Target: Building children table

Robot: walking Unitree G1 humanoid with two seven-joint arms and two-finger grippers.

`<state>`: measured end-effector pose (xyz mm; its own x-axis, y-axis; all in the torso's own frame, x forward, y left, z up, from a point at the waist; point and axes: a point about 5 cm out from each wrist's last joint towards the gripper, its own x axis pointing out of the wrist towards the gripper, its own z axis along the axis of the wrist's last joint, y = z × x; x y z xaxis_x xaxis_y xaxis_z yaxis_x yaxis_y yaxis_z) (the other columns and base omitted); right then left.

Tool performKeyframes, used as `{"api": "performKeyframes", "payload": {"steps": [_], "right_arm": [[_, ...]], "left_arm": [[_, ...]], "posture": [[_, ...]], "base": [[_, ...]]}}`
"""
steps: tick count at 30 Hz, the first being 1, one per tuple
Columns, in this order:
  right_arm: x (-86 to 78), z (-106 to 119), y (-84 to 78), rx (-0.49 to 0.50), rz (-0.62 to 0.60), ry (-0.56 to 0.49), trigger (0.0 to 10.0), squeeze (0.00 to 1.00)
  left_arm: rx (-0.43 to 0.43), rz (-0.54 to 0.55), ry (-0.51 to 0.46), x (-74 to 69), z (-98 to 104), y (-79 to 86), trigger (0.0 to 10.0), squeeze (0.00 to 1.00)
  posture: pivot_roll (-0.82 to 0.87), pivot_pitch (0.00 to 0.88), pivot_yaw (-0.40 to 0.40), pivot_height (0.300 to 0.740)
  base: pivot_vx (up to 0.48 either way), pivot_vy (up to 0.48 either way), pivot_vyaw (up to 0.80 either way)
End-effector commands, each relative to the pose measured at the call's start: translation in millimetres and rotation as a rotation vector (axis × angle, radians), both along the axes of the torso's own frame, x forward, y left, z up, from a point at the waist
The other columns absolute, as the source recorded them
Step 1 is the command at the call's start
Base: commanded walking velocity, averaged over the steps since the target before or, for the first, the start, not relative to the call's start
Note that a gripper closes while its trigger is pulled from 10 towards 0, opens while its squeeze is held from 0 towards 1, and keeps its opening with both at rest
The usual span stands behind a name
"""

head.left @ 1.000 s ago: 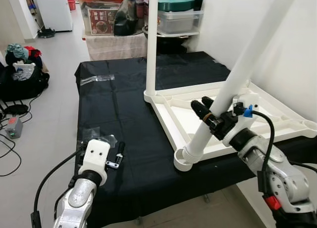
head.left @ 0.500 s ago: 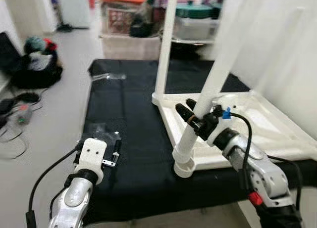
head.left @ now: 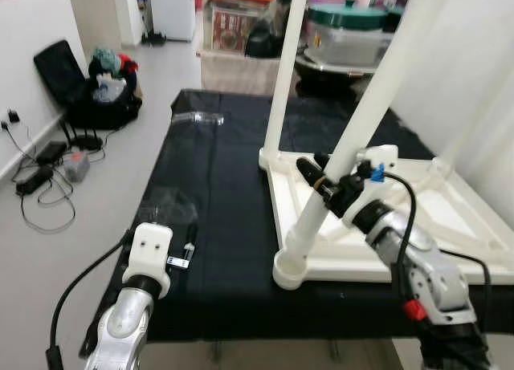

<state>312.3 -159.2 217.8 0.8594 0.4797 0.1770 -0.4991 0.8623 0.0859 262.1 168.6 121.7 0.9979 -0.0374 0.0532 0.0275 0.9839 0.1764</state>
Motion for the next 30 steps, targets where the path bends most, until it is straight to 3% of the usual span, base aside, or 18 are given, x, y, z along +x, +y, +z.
{"api": "performKeyframes", "payload": {"steps": [1,9,10,22,24,30], "right_arm": [[1.1,4.5,0.7,-0.001,-0.008,-0.028,0.0,0.00],[-0.8,3.2,-3.3,0.009,-0.025,-0.028,0.0,0.00],[-0.4,5.1,-4.7,0.013,-0.029,-0.032,0.0,0.00],[-1.1,9.4,-3.7,0.029,-0.015,-0.043,0.0,0.00],[-15.1,9.7,-3.1,0.030,0.126,-0.007,0.0,0.00],[-28.6,15.6,-11.3,0.008,0.249,0.011,0.0,0.00]], "left_arm": [[-0.006,-0.003,-0.005,0.7,0.7,1.5,10.0,0.02],[-0.003,0.005,-0.014,0.7,2.9,4.6,10.0,0.04],[-0.001,0.005,-0.012,0.5,2.8,4.2,10.0,0.00],[-0.005,-0.010,-0.016,-0.5,3.1,0.8,10.0,0.00],[-0.007,-0.020,-0.013,-1.5,2.5,-1.0,10.0,0.00],[-0.012,-0.026,-0.010,-2.2,1.8,-1.9,10.0,0.00]], "posture": [[0.08,0.000,-0.127,0.740],[0.08,0.000,-0.131,0.740],[0.08,0.000,-0.131,0.740],[0.08,0.000,-0.133,0.740],[0.08,0.000,-0.130,0.740],[0.08,0.000,-0.135,0.740]], "base": [[0.371,0.000,0.00],[0.365,0.000,0.00],[0.000,0.000,0.00],[0.000,0.000,0.00],[0.000,0.000,0.00],[0.000,0.000,0.00]]}}
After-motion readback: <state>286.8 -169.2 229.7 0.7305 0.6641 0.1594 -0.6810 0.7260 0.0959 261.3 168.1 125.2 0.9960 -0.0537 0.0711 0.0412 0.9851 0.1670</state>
